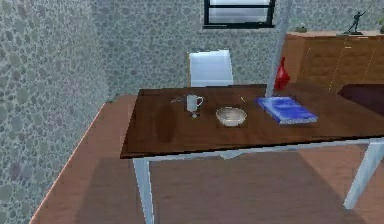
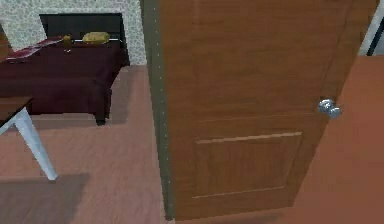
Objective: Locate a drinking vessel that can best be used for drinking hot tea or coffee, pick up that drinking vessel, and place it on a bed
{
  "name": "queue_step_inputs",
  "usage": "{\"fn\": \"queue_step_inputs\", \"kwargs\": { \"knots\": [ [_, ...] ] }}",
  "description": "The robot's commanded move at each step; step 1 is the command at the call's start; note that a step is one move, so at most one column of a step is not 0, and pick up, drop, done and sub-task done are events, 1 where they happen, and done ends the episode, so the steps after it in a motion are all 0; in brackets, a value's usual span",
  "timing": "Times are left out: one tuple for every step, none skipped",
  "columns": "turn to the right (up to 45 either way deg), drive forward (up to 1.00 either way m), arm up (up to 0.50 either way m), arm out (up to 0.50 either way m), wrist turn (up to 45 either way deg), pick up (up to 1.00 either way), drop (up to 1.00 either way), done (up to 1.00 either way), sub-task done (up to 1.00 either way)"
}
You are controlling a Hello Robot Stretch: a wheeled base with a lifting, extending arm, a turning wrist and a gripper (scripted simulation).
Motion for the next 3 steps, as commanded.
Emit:
{"fn": "queue_step_inputs", "kwargs": {
  "knots": [
    [45.0,0.00,0.00,0.00,0.0,0.00,0.00,0.00,0.00],
    [0.0,0.45,0.00,0.00,0.0,0.00,0.00,0.00,0.00],
    [-45.0,0.00,0.00,0.00,0.0,0.00,0.00,0.00,0.00]
  ]
}}
